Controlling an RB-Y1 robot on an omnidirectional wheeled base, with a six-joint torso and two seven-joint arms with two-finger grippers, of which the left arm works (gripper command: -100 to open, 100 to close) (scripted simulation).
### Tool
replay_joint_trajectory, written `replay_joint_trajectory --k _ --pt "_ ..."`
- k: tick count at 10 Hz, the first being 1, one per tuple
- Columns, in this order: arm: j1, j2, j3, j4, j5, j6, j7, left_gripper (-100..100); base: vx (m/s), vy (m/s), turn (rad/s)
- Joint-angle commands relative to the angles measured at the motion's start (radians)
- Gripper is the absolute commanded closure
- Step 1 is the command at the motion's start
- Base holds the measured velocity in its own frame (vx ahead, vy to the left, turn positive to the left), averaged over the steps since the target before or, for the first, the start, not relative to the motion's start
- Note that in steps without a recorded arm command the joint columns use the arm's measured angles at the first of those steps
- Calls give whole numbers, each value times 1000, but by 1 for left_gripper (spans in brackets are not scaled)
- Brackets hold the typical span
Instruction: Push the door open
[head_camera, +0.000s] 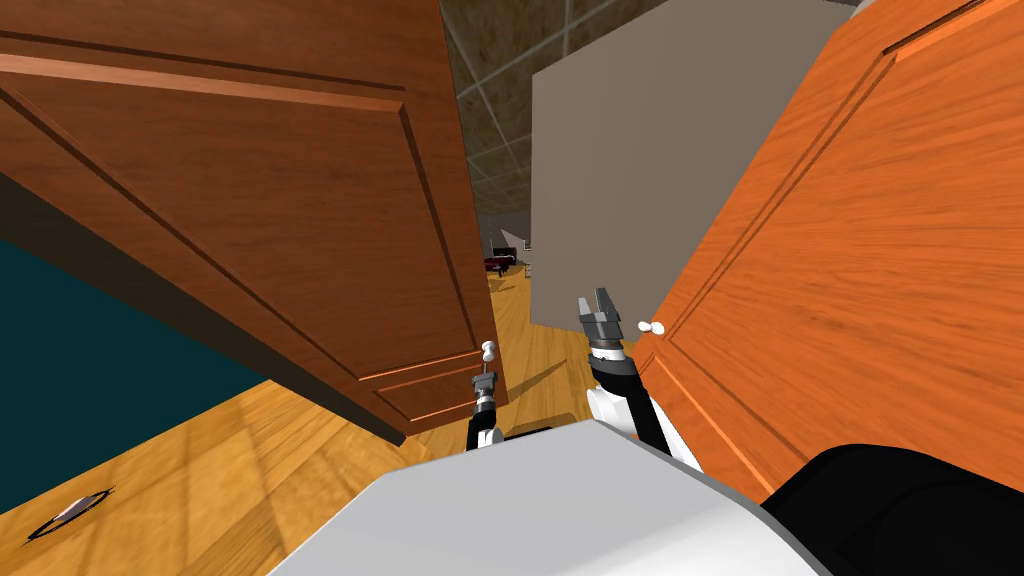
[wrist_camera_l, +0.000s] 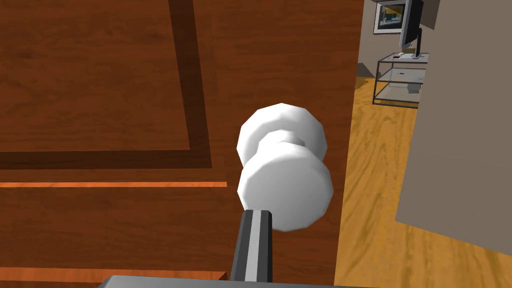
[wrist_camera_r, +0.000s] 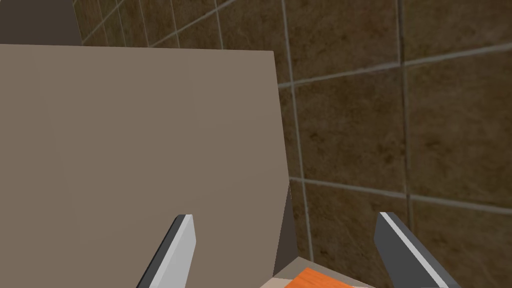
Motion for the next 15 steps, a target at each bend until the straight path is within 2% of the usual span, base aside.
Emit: replay_joint_trajectory --k 1,2,3,4,5,6,7,8,9,10,11,13,15 --pt "0 0 0 0 0 0 0 100 -11 -1 -1" --pt "0 0 0 0 0 0 0 100 0 0 0" --pt "4 31 -5 -4 3 -1 0 -100 -114 -1 18" --pt "6 31 -8 -7 4 -1 1 -100 -200 -33 18" --pt "8 22 -11 -9 6 -2 1 -100 -209 -48 16" --pt "10 -6 -14 -12 8 -2 1 -100 -218 -14 17" --pt "10 -6 -14 -12 8 -2 1 -100 -148 10 -3" --pt "-3 -7 -14 14 7 -9 15 -100 -55 4 -5" --pt "-5 23 -13 14 8 -10 18 -100 92 -17 -36" --pt "-5 23 -13 14 8 -10 18 -100 138 -2 -5" --pt "-7 37 -12 16 10 -12 21 -100 167 -3 -19" --pt "-11 44 -10 18 12 -14 26 -100 227 -18 -23" --pt "-15 34 -8 20 15 -17 31 -100 215 -14 -21"
